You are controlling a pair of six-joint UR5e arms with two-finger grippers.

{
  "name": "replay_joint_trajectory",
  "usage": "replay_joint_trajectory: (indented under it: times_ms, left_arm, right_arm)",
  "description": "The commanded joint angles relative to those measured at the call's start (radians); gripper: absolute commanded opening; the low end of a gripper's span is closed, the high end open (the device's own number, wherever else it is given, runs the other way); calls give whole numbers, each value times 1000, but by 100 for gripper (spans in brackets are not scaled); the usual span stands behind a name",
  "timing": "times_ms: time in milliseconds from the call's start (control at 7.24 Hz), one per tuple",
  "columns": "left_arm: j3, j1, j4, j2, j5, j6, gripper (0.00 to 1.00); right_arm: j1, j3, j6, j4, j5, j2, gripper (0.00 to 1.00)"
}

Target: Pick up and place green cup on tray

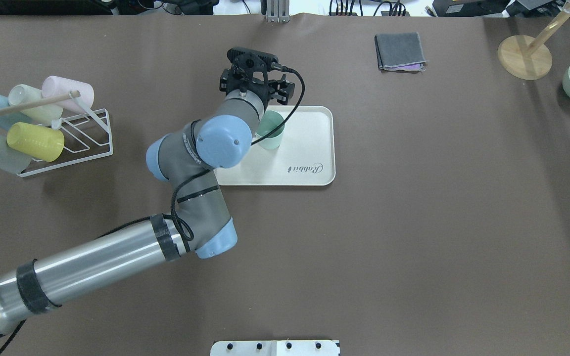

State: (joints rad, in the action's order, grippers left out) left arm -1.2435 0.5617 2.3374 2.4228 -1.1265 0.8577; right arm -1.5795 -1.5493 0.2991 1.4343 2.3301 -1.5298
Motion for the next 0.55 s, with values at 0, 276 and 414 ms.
replay_joint_trajectory:
  times_ms: [0,276,414]
  left_arm:
    - [-13,180,-91,-4,-320,-65,99]
    - [-14,361,-217,-49,-619,-69,99]
    - [-14,450,-296,-86,-739,-71,99]
  right_arm:
    - [-1,0,0,0,2,-6,100]
    - [-1,2,-2,-2,-9,-6,100]
    - [-1,2,-2,-2,-9,-6,100]
